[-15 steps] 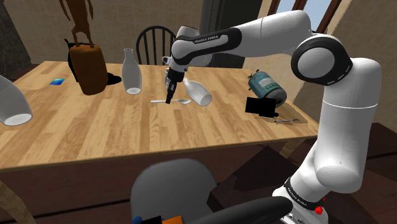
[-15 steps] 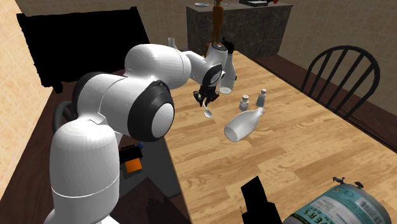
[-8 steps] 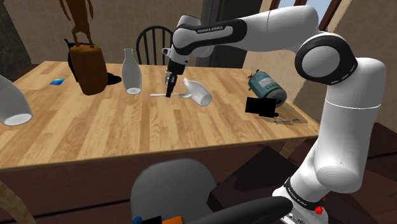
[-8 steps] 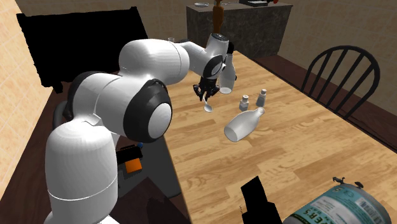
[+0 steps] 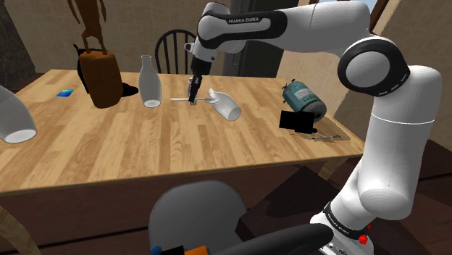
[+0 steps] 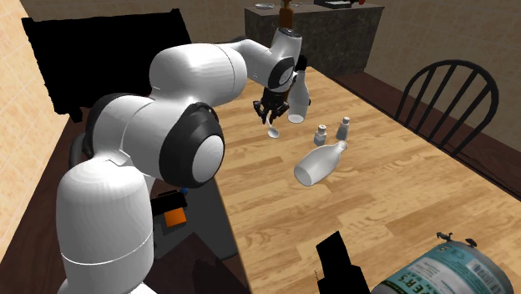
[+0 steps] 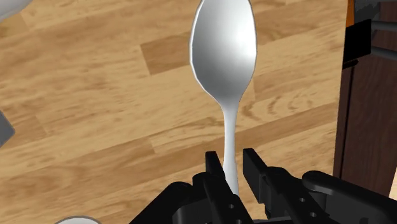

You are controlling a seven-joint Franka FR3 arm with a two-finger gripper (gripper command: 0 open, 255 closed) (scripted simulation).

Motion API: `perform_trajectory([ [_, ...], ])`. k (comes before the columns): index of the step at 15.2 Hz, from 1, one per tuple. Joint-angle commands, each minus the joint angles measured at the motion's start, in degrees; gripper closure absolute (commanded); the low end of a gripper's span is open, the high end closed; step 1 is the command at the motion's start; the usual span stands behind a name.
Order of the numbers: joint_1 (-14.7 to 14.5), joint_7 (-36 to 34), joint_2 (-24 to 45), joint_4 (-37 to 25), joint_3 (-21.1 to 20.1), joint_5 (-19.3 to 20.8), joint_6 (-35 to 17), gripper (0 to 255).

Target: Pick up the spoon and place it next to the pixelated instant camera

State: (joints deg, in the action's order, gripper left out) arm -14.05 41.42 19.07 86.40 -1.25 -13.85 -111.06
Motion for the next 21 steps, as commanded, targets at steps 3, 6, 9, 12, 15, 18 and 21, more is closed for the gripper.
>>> perform_trajectory([
  [3,0.1,-0.6,-0.2,-2.8,0.1,0.2,3.0,255],
  [6,0.6,0.1,-2.3,-0.8,0.3,0.0,3.3,255],
  [9,2.2,3.1,-8.2,7.2,1.1,-0.6,1.8,255],
  [12,3.7,6.1,-13.5,14.1,2.2,-1.0,0.9,255],
  [15,5.2,9.1,-18.4,20.0,3.5,-1.2,0.6,255],
  [18,6.6,12.1,-23.0,25.3,5.0,-1.1,0.6,255],
  [21,8.1,15.1,-27.2,29.8,6.7,-0.7,1.1,255],
])
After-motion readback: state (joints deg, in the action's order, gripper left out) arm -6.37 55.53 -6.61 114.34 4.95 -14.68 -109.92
